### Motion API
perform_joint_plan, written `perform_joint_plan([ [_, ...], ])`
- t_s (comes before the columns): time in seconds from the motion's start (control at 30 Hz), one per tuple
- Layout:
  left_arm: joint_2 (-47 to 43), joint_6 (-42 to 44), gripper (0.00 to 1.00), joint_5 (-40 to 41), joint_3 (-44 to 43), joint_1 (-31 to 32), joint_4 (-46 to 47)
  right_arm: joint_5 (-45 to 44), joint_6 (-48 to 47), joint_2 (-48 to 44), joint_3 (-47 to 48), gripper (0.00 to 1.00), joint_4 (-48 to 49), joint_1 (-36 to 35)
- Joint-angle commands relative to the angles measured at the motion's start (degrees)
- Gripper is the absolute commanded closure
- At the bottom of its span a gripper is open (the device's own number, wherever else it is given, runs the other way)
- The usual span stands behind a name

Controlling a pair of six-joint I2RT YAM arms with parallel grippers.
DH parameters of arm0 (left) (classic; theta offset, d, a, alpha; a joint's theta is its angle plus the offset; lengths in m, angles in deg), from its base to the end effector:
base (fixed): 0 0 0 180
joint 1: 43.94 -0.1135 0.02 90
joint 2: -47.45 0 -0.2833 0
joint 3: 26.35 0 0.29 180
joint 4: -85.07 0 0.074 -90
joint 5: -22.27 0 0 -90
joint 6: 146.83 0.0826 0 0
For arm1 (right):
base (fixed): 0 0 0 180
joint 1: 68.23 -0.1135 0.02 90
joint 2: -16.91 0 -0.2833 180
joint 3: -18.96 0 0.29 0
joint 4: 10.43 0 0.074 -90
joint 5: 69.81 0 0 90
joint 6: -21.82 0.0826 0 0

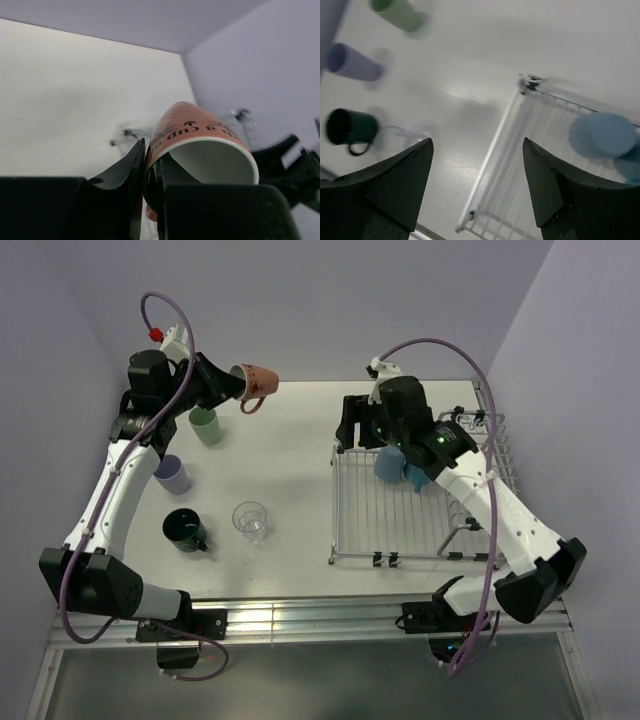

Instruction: Load the cups into the dish rack

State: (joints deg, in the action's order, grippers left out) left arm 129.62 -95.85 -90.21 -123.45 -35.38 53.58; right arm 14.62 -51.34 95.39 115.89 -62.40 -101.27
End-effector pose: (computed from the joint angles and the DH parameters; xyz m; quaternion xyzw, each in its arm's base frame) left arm 0.3965 -0.0916 0.4260 -0.0941 0.7892 -0.3795 0.4736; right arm 0.3135 0.1943 0.3966 -0.1012 0.8744 0.1605 0.4466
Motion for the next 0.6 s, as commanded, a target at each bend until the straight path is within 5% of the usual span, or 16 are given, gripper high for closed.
perform_joint_plan([
  [0.0,-0.5,-6.7,1.0,-19.4,7.5,-0.4,16.4,13.3,2.8,-6.1,-1.8,0.2,12.5,-0.4],
  [0.37,0.5,-25.9,1.0,-34.1,17.7,0.1,51.6,33.9,12.0,-11.1,-13.0,0.1,38.5,-0.3],
  [0.57,1.0,-26.5,1.0,-35.2,18.3,3.1,53.6,32.4,13.8,-10.7,-16.1,0.06,46.8,-0.3],
])
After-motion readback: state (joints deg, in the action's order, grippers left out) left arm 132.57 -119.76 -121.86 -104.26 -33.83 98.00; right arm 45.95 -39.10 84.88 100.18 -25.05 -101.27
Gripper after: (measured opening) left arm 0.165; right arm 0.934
